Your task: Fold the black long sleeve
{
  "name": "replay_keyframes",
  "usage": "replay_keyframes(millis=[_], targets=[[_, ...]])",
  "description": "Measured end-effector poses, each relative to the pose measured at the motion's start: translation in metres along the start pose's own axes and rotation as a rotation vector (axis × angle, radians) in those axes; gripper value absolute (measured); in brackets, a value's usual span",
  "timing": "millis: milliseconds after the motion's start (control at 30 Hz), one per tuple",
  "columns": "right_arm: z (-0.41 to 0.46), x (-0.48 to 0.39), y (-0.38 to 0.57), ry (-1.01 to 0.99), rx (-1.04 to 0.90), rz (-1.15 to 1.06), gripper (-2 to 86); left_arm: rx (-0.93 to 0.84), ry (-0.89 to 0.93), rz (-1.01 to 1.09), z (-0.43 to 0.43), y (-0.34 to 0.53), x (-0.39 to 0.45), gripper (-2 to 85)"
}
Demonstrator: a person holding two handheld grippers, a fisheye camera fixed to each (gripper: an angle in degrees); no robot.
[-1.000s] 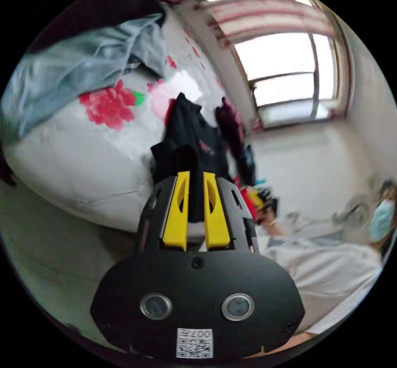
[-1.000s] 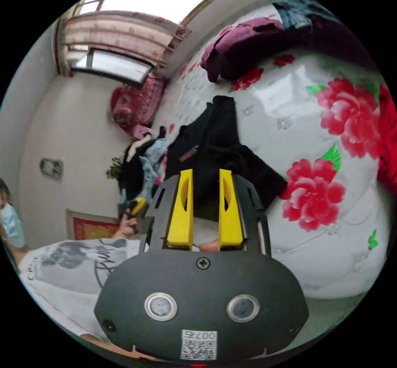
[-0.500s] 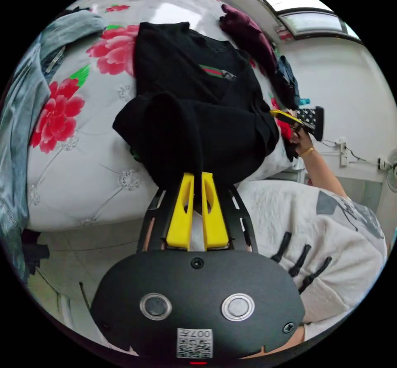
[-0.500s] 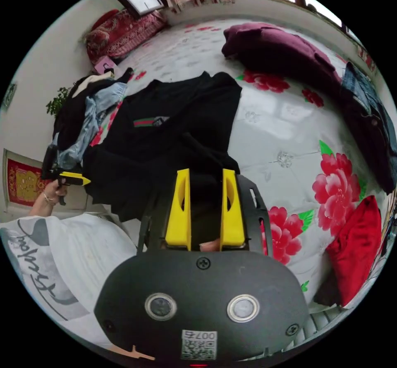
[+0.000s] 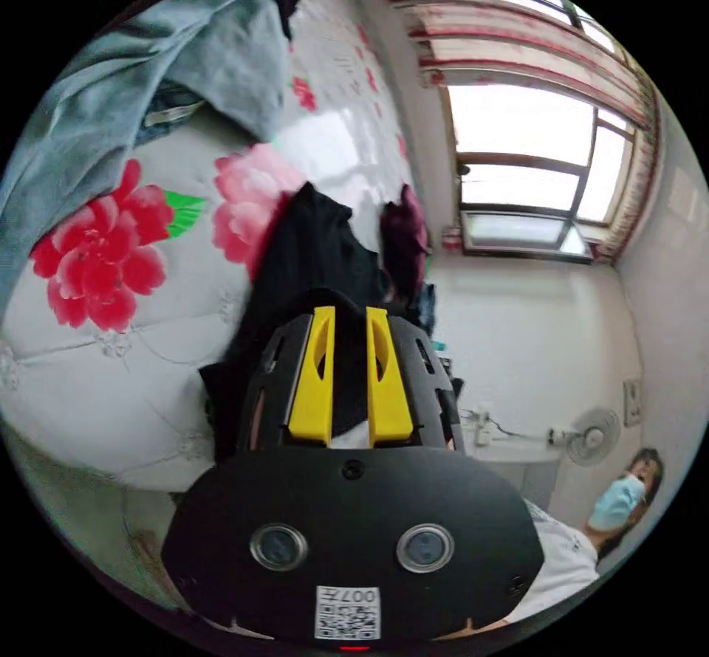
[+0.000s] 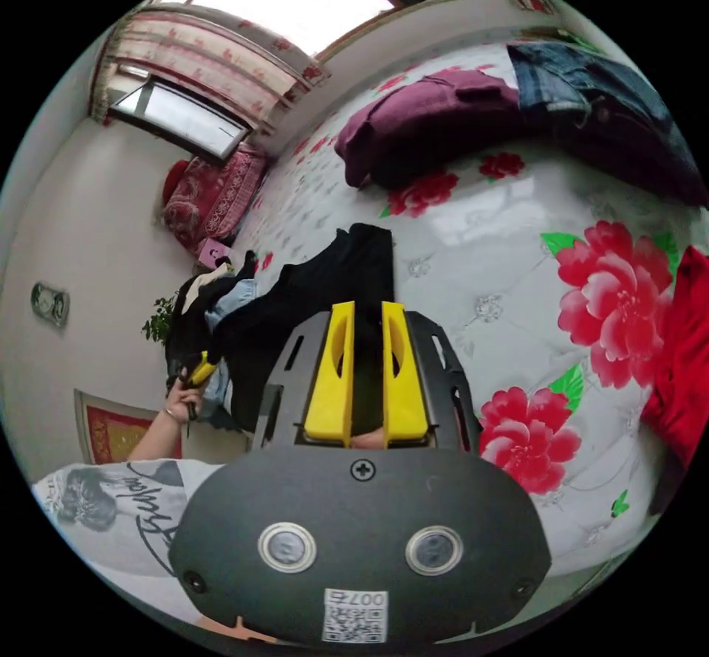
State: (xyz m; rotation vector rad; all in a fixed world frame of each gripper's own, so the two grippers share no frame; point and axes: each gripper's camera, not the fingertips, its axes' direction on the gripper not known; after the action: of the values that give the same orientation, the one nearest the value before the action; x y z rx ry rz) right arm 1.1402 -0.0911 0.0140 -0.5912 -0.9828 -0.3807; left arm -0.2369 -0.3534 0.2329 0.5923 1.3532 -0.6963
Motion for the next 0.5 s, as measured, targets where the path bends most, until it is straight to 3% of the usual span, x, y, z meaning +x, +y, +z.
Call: replay_keyframes(millis=[200, 333, 500], targets=[[-0.006, -0.008, 0.071, 0.097, -0.071, -0.097, 2.5, -0.045, -0.301, 0.156, 0.007, 0.039, 0.016, 8.7], [0.002, -0.024, 0.121, 0.202, -0.126, -0.184, 3.3, -0.119, -0.404, 0.215, 0.018, 0.072, 0.022, 9.3], [0.052, -0.029, 0.117, 0.233, -0.256, -0.240, 2.2, -0.290, -0.517, 0.280, 0.077, 0.088, 0.024, 8.1]])
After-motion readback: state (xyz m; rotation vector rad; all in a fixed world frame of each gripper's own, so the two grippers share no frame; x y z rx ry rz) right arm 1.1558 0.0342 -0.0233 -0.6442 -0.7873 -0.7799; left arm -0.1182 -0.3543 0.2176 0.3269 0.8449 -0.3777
